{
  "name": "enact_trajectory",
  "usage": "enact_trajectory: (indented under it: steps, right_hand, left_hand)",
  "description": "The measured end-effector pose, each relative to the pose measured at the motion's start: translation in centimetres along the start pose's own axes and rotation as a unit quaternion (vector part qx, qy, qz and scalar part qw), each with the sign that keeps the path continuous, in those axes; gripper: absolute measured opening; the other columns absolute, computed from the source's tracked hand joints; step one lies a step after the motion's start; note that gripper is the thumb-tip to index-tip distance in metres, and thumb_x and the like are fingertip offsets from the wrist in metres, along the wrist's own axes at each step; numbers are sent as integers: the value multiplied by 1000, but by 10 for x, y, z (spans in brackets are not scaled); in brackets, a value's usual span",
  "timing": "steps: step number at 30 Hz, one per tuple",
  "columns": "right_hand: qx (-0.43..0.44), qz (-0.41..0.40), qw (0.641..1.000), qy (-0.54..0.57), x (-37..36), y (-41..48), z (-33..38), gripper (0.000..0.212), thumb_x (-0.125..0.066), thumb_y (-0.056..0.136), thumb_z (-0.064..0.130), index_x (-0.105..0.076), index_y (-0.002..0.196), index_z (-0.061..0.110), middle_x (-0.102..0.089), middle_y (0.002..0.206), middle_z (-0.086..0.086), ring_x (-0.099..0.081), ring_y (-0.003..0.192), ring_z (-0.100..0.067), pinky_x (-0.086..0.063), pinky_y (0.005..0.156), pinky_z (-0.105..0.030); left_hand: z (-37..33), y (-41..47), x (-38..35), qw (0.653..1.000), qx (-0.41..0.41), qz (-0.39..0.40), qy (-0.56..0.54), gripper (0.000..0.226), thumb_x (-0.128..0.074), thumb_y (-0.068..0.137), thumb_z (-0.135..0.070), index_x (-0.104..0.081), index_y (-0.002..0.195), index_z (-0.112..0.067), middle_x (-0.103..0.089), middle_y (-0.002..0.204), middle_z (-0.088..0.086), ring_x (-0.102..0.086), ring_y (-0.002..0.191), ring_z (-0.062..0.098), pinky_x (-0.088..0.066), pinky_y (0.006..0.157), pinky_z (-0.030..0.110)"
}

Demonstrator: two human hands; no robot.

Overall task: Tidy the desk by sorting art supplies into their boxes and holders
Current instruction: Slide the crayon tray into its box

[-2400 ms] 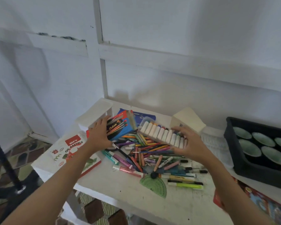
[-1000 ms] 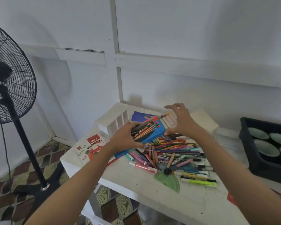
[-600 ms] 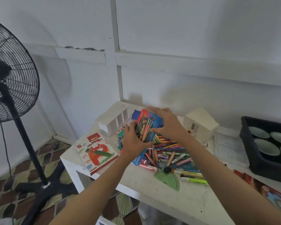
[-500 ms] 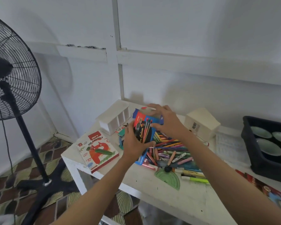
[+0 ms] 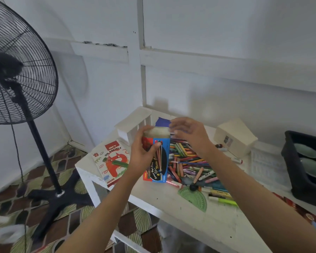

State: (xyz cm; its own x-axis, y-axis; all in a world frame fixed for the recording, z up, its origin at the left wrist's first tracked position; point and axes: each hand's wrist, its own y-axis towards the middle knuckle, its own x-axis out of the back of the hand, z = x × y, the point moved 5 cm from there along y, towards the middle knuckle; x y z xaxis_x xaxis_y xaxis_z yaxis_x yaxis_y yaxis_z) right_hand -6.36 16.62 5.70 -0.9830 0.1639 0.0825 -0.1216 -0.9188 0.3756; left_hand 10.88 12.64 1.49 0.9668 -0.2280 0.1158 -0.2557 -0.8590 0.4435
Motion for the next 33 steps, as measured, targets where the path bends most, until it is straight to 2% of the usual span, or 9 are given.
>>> enact_trajectory:
  steps: [3,6,9,12,19,23,26,29,33]
  right_hand:
    - [-27,-110,983,-147,28,-1,-36,23,-63,82,-9,-68,90,12,-69,84,2,-65,78,-4,-53,74,-21]
    - [-136,12,924,-356,38,-12,-95,14,-65,83,0,-69,93,9,-67,91,-4,-64,87,-14,-47,73,-15]
    - [-209,89,873,-432,43,-27,-131,9,-70,80,5,-67,88,9,-65,94,-6,-61,90,-18,-48,77,-24]
    - [-192,126,850,-474,39,-29,-138,17,-75,76,8,-62,79,18,-62,93,-4,-60,88,-19,-52,83,-37]
    - [-101,67,831,-542,33,-23,-108,6,-66,84,18,-68,89,15,-66,88,-1,-62,82,-20,-52,73,-34]
    - [-14,-36,923,-384,23,1,-35,11,-64,86,9,-65,97,12,-59,70,10,-54,60,-4,-45,64,-9]
    - [-25,-93,987,-128,12,21,16,21,-58,89,1,-58,106,13,-63,67,1,-55,51,-6,-46,54,-15]
    - [-48,-121,989,67,-1,32,37,24,-51,92,-3,-49,111,11,-65,69,-8,-51,49,-15,-45,53,-26]
    - [-68,-136,981,119,-20,32,32,18,-44,95,-2,-43,106,13,-65,73,-13,-57,52,-19,-50,53,-26]
  left_hand:
    - [6,1,10,998,56,-3,-39,43,-71,81,-5,-52,115,-22,-56,115,-2,-64,98,12,-57,67,25]
    - [7,0,17,995,71,-12,-63,40,-72,77,2,-56,110,-13,-61,114,2,-66,94,9,-57,68,26]
    - [8,-2,23,995,58,-12,-76,35,-72,74,8,-59,104,-4,-63,115,1,-64,100,11,-57,73,28]
    - [7,-6,26,994,64,-14,-89,33,-71,75,8,-59,103,-4,-64,113,-1,-65,100,13,-57,70,27]
    - [8,-19,31,989,112,-28,-91,31,-72,78,-2,-59,103,-15,-71,88,-12,-70,85,9,-55,62,22]
    - [6,-20,29,987,132,-33,-85,26,-70,80,-6,-54,94,-21,-69,87,-10,-70,81,5,-55,59,19]
    - [6,-20,29,986,138,-42,-80,24,-70,81,-7,-53,92,-20,-69,89,-7,-70,80,5,-54,57,18]
    - [7,-19,29,985,144,-43,-84,23,-70,81,-8,-53,91,-18,-69,87,-5,-70,79,7,-54,57,19]
    - [8,-20,28,982,149,-41,-105,24,-71,79,-5,-54,91,-17,-71,80,-5,-71,78,10,-55,57,22]
